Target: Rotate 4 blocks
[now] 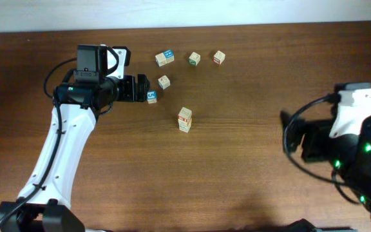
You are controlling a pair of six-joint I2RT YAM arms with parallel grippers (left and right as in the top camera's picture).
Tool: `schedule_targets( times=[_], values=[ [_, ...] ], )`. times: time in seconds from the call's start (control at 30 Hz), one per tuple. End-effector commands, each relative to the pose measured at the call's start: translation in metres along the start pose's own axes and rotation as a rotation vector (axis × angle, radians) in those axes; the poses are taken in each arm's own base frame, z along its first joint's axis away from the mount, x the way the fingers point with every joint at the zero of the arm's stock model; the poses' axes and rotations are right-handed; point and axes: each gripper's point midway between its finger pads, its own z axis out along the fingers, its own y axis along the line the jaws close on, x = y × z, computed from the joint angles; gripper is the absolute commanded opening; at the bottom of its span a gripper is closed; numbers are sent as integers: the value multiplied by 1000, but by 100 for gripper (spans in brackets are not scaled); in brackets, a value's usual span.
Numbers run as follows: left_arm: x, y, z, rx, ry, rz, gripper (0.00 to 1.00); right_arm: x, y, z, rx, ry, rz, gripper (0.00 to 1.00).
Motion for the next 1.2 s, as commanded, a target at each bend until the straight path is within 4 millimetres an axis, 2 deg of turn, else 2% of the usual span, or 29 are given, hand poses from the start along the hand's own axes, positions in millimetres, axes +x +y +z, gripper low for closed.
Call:
schedule_targets(
  times=[0.0,0.03,0.1,0.17,0.2,0.23,0.33,0.37,0.5,0.6,1.1,1.17],
  values=[
    [-3,2,-2,-8,-9,15,99,-9,-24,6,60,-139,-152,99],
    [-3,2,-2,-8,-9,15,99,-8,-25,9,47,-205,-204,99],
    [-3,2,-2,-8,-9,15,99,5,-33,16,63,-300,-210,99],
    [-3,2,-2,-8,-9,15,99,35,-43,28,88,-392,-198,99],
    [-3,2,-2,-8,-9,15,99,60,-44,42,76,-441,-200,99],
    [-3,2,-2,-8,-9,15,99,81,-43,54,58,-477,-205,99],
    [-3,2,-2,-8,-9,15,99,125,-36,81,-8,-556,-227,99],
    [-3,2,-2,-8,-9,15,99,148,-34,97,-31,-579,-232,99],
    [-3,2,-2,-8,-9,15,99,181,-38,119,-34,-582,-228,99],
    [-3,2,-2,-8,-9,15,99,209,-40,136,-43,-456,-215,99],
    [-3,2,-2,-8,-9,15,99,208,-40,136,-42,-456,-196,99],
    [11,0,-13,-10,27,7,99,208,-40,136,-42,-456,-196,99]
  ],
)
